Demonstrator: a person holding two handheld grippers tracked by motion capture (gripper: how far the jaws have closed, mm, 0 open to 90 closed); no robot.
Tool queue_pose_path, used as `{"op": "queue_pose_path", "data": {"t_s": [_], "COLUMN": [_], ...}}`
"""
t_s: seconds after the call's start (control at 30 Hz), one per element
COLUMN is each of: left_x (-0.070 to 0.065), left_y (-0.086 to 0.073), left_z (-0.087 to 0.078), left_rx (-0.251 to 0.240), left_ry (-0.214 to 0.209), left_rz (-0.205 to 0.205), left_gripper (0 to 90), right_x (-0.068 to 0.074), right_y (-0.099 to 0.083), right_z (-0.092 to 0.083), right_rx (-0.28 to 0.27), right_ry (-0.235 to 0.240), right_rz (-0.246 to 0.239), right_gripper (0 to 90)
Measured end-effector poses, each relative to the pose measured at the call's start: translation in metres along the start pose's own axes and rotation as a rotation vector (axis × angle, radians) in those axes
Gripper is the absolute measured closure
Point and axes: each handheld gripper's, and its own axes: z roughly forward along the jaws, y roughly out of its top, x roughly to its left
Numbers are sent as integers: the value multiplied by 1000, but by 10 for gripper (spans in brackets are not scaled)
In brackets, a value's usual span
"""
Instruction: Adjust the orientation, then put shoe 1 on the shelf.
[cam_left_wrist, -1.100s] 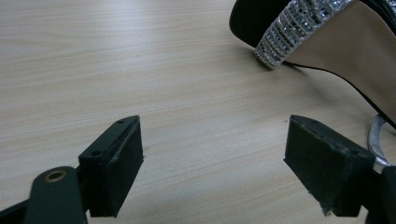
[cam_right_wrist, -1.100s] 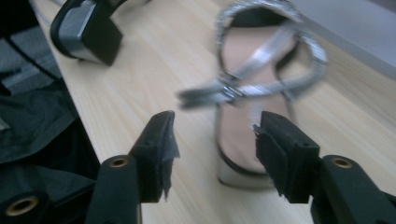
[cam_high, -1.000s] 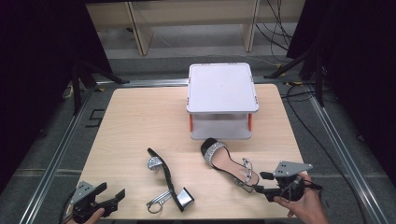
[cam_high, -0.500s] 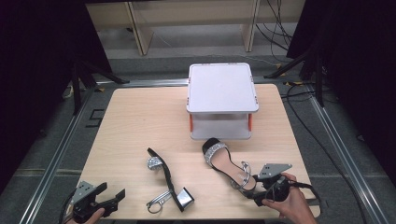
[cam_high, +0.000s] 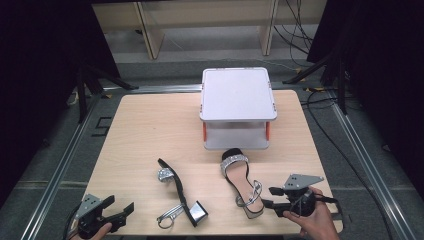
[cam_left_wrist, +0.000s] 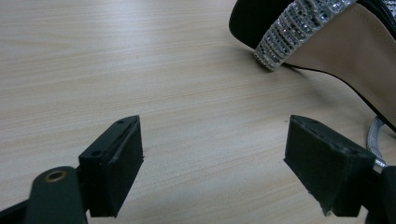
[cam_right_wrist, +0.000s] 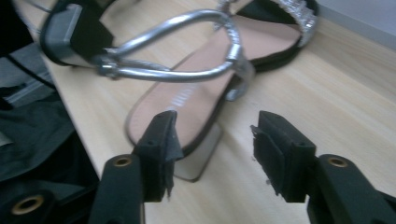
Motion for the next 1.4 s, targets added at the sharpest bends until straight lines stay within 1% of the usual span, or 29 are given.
{"op": "queue_pose_path", "data": {"t_s": [0.03, 0.13, 0.17, 0.2, 0.23, 0.27, 0.3, 0.37, 0.4, 0.43, 0.5, 0.7, 0.73, 0.77, 0.8, 0.83, 0.87, 0.93, 0.97, 1.0, 1.03, 1.07, 1.1, 1.13, 1.2, 1.23, 1.3, 1.33, 1.4], "left_x": [1, 1, 1, 0, 1, 1, 1, 2, 1, 1, 1, 1, 1, 1, 1, 1, 1, 1, 1, 2, 2, 1, 2, 2, 1, 2, 2, 2, 1], "left_y": [0, 0, 0, 0, 0, 0, 0, 0, 1, 1, 0, 1, 1, 1, 0, 0, 0, 0, 0, 0, 0, 0, 0, 0, 0, 0, 0, 0, 0], "left_z": [1, 1, 2, 2, 2, 2, 2, 2, 2, 2, 2, 2, 2, 2, 2, 2, 2, 2, 2, 3, 3, 2, 2, 3, 2, 2, 3, 3, 2], "left_rx": [-13, -11, -10, -12, -8, -11, -11, -3, 4, 6, 7, 4, 5, 7, 9, 10, 10, 5, -3, -13, -12, 2, 4, -3, 6, 10, -9, -9, 7], "left_ry": [-10, -9, -8, -10, -9, -9, -10, -12, 1, 2, 2, 2, 2, 2, 4, 3, 3, 2, 1, -11, -10, 3, 6, 0, 7, 10, -3, -1, 7], "left_rz": [-2, -4, -6, -8, -4, -9, -8, -1, -7, -10, -8, -9, -8, -7, -4, -3, -3, -9, -14, -15, -14, -10, -5, -12, -9, -5, -16, -14, -7], "left_gripper": [187, 188, 187, 187, 187, 187, 187, 187, 187, 187, 187, 187, 187, 187, 187, 187, 187, 186, 186, 186, 186, 186, 186, 186, 186, 186, 186, 186, 186], "right_x": [-2, -9, -10, -15, -16, -16, -16, -17, -17, -18, -21, -24, -24, -26, -27, -26, -27, -28, -29, -29, -29, -28, -29, -28, -30, -30, -27, -29, -28], "right_y": [1, 6, 8, 11, 12, 13, 13, 14, 15, 15, 17, 19, 20, 20, 21, 21, 21, 22, 22, 22, 22, 22, 23, 23, 24, 24, 24, 24, 26], "right_z": [1, 6, 7, 11, 13, 14, 18, 22, 22, 24, 26, 38, 38, 38, 39, 38, 39, 40, 40, 40, 40, 39, 40, 39, 40, 40, 38, 39, 39], "right_rx": [-5, -25, -28, -29, -19, -10, 5, 5, 1, 0, 8, 58, 66, 67, 70, 80, 77, 79, 82, 83, 82, 82, 80, 88, 90, 90, 94, 82, 86], "right_ry": [-14, -29, -21, -28, -28, -23, -18, -8, -11, 1, -9, 2, 9, 17, 28, 33, 31, 44, 53, 63, 73, 75, 81, 85, 98, 100, 104, 106, 104], "right_rz": [8, 19, 37, 13, 12, 30, 19, 12, 10, 18, 4, -2, 13, 7, 11, 36, 34, 24, 25, 24, 20, 15, 1, 20, 8, 11, 54, 26, 9], "right_gripper": [535, 579, 594, 607, 615, 625, 632, 645, 655, 663, 673, 688, 688, 688, 688, 686, 685, 688, 711, 744, 780, 809, 814, 819, 834, 841, 864, 867, 873]}}
